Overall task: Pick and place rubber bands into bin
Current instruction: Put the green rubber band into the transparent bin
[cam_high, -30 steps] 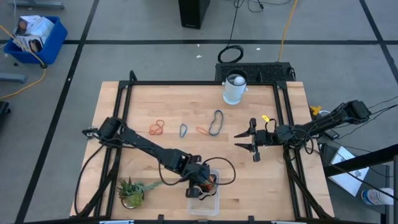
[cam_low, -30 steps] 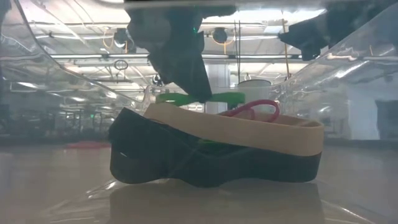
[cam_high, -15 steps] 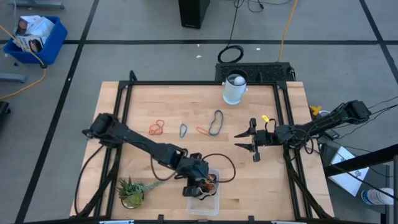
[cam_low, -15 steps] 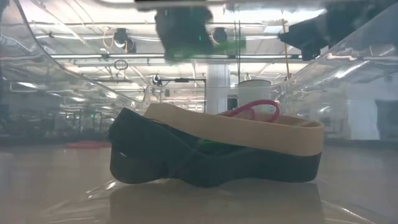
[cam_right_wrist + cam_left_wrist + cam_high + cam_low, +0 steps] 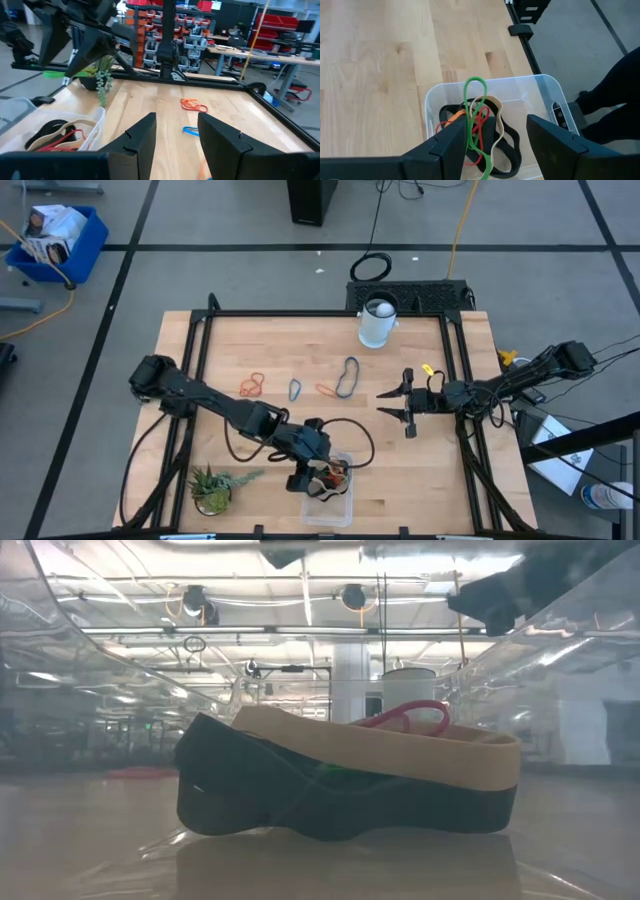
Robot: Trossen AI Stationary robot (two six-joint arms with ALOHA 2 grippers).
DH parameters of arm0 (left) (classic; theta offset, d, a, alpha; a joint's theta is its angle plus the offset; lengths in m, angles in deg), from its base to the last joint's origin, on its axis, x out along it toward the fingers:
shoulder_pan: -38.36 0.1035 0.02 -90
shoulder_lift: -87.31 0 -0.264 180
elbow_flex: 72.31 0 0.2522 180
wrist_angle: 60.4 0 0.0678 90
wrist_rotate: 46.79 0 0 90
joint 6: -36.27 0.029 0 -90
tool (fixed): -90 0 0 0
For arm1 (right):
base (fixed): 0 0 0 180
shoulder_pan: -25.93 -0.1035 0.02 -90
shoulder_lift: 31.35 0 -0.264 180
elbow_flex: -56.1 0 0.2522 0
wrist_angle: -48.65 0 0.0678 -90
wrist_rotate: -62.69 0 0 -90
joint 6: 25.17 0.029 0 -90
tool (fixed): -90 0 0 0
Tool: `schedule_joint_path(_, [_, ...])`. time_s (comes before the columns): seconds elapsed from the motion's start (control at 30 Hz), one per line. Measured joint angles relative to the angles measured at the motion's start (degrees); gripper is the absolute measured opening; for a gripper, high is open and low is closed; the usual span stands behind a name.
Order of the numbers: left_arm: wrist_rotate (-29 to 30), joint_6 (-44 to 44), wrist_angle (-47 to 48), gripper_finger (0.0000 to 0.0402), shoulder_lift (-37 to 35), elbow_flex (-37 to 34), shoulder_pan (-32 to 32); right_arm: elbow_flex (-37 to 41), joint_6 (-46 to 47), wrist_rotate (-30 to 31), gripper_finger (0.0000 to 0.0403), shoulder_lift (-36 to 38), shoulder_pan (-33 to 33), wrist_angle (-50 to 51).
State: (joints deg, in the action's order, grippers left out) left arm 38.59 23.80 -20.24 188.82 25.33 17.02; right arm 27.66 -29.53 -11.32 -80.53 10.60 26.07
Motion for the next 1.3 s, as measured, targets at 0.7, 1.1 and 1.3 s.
schedule_joint_path(0.7, [3.0, -0.1, -1.2, 0.0212, 8.3, 0.0, 0.0, 0.0, 0.7, 0.5, 0.0139, 0.0, 0.0, 0.0])
schedule_joint_path(1.1, [3.3, -0.6, -3.0, 0.0212, 15.7, 0.0, -0.2, 0.0, 0.7, 0.4, 0.0139, 0.0, 0.0, 0.0])
schedule_joint_path(1.3, [3.2, -1.4, -3.0, 0.0212, 15.1, 0.0, -0.2, 0.0, 0.7, 0.4, 0.0139, 0.0, 0.0, 0.0])
